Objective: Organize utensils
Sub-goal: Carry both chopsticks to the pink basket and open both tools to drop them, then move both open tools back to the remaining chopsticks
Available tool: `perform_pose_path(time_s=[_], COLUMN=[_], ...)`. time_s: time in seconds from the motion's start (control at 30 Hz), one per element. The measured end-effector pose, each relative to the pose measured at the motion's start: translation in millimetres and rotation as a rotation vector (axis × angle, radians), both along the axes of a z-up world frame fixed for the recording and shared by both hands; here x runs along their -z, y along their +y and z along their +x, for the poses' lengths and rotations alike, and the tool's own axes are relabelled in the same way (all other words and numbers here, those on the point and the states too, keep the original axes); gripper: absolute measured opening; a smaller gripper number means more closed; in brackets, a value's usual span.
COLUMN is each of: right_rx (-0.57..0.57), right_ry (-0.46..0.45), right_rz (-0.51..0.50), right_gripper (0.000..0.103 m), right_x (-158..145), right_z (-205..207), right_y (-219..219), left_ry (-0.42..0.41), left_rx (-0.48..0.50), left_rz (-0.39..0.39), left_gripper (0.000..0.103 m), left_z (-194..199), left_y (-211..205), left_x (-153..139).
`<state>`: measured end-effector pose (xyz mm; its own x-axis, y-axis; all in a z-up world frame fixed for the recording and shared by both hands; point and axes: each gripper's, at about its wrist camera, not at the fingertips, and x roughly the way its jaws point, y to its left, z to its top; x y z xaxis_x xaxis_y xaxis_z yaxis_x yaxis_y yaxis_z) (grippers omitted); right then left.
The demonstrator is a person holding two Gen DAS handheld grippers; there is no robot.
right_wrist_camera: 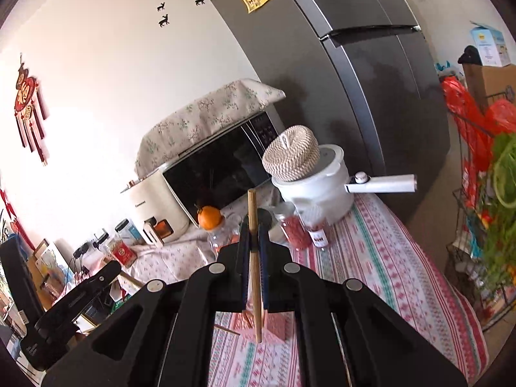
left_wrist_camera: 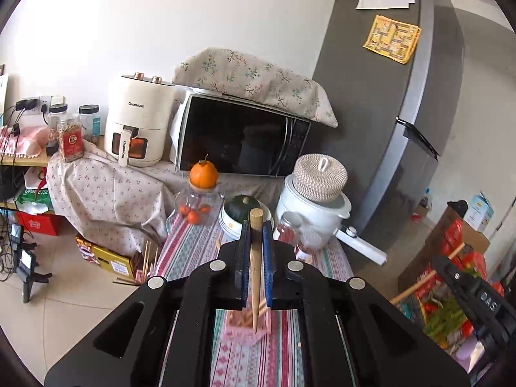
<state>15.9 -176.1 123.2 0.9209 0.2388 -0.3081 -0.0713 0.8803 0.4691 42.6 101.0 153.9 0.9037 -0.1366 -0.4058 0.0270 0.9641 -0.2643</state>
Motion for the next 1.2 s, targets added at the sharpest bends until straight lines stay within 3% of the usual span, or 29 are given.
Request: perform_pose_path(time_s=[0.27, 0.37, 0.53, 0.7, 0.8, 0.83, 1.13, 1.2], right_rx=[-0.005, -0.012, -0.007, -0.017, -0.028, -0.028, 0.017, 0.02], right_ry=[0.022, 0.054, 0.067, 0.087, 0.107, 0.109, 0.079, 0.084], right_rz=[0.0, -0.011, -0.042, -0.06, -0.074, -0.081, -0.232, -0.247], right_gripper=[0.006, 0.006, 0.006, 0.006, 0.022, 0.03, 0.032, 0.033], right_x=[19, 32, 41, 48, 58, 61, 54, 57], right_z=[56, 72, 81, 97, 106, 105, 53, 42], right_y=[17, 25, 38, 55, 66, 67, 60, 58], left_ry=[0.108, 0.116, 0.07, 0.075, 0.091, 0.099, 0.066, 0.064], left_rx=[-0.041, -0.067, -0.111, -0.091, -0.083, -0.075, -0.048, -0.051], left_rz=[-0.015, -0.049, -0.034, -0.031, -0.037, -0.036, 0.058, 0.084], left_gripper=[0.008, 0.012, 0.019, 0.022, 0.024, 0.024, 0.042, 0.051], left_z=[62, 58, 33, 26, 26, 25, -9, -16], left_y=[5, 18, 29, 27, 25, 25, -4, -10], left_x=[42, 48, 32, 31, 35, 37, 39, 45])
